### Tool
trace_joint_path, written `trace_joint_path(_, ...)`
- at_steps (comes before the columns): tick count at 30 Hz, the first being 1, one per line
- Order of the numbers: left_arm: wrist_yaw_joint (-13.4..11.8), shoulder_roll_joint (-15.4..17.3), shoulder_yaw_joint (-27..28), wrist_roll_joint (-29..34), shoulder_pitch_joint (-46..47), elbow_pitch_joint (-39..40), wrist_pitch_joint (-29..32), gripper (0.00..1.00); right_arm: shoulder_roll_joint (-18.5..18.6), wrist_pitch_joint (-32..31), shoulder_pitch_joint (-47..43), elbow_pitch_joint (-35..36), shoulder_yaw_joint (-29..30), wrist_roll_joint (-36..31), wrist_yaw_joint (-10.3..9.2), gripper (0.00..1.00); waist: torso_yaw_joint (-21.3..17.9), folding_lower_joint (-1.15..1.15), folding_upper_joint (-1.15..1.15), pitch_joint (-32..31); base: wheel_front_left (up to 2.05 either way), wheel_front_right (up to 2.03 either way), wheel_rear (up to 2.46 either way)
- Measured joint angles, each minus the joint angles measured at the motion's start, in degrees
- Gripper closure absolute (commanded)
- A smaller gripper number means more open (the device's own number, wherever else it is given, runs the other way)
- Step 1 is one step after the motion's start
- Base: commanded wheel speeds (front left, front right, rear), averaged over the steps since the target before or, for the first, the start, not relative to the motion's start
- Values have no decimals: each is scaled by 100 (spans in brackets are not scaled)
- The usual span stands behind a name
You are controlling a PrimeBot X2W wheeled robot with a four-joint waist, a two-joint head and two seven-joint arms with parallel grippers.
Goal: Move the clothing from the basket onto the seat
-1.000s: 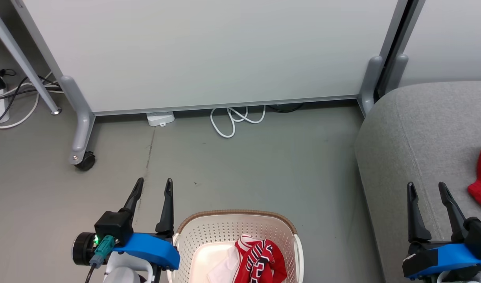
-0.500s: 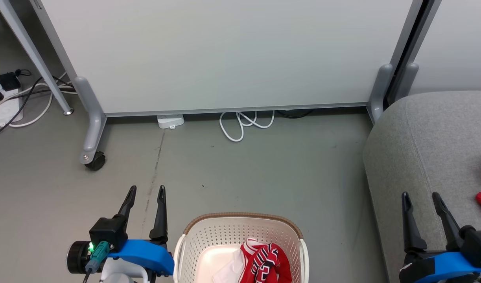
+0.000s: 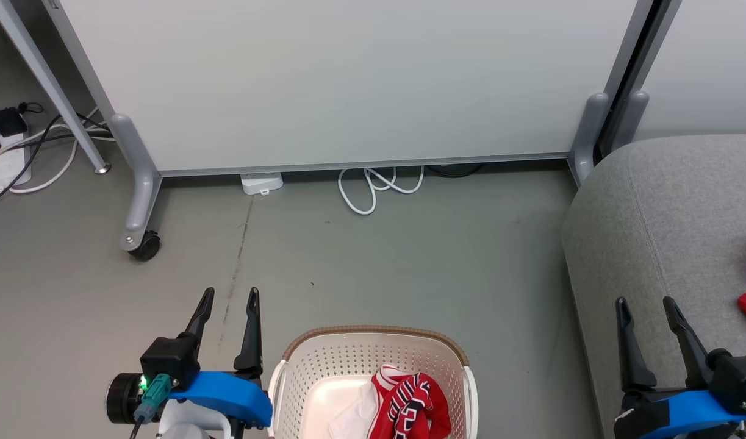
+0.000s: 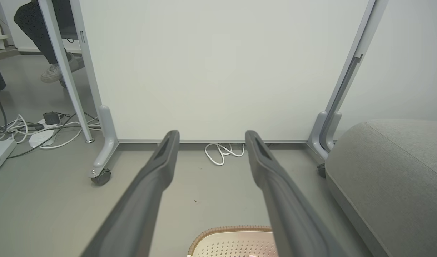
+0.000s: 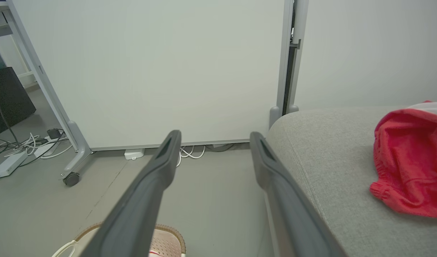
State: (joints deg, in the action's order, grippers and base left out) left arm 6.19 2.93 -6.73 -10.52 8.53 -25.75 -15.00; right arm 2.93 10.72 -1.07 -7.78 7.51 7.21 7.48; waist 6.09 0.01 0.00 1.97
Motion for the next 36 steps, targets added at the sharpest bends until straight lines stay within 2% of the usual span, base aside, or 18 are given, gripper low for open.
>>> trace_joint_path(9,-1,-1,-131,-1,54,-10,0,0,0,-10,29,56,-107,-33,0,0,-104,0,0,189,0,0,0)
trace_joint_path(17,-1,-2,-341,-8,269,-127,-1,0,0,-5,260,140,-304,-45,0,0,-311,0,0,627,0,0,0)
trace_joint_path(30,91,3,-886,123,674,-534,-5,0,-1,127,769,121,-605,-58,0,0,-867,1,0,1557,0,0,0)
trace_joint_path(36,102,166,-1152,247,925,-811,-5,0,-1,207,1064,122,-833,-77,0,0,-1184,0,0,1999,0,0,0)
